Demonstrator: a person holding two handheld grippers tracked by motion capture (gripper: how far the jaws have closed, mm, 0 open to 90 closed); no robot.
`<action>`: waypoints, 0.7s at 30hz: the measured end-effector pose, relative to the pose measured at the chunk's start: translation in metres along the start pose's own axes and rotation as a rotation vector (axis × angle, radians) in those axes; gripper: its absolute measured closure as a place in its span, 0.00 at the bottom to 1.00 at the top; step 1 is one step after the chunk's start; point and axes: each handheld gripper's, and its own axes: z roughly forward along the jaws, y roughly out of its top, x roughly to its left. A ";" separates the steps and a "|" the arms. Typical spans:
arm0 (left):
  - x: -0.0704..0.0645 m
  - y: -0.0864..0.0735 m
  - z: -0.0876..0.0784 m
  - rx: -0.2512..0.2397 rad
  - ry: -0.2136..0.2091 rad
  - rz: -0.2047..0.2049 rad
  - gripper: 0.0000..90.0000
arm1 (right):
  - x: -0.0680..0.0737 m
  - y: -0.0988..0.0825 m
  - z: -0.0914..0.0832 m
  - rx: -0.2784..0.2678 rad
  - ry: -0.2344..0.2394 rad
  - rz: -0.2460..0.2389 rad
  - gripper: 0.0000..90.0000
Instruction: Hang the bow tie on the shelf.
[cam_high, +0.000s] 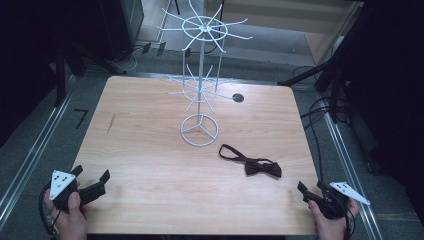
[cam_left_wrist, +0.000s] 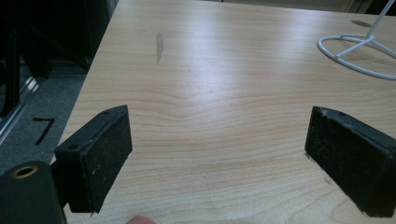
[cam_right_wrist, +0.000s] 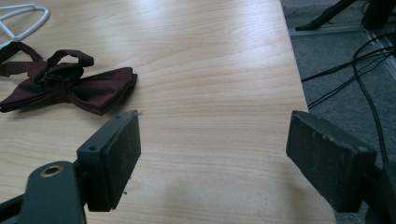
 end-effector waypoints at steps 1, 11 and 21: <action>0.000 0.000 0.001 0.006 0.001 0.003 0.09 | 0.000 0.000 0.000 0.000 -0.002 -0.004 0.20; 0.000 0.001 0.001 0.013 -0.018 0.005 0.09 | 0.001 0.003 -0.001 0.022 -0.030 -0.004 0.23; -0.002 0.001 0.002 0.022 -0.016 0.019 0.09 | 0.026 0.032 -0.005 0.057 0.035 -0.107 0.24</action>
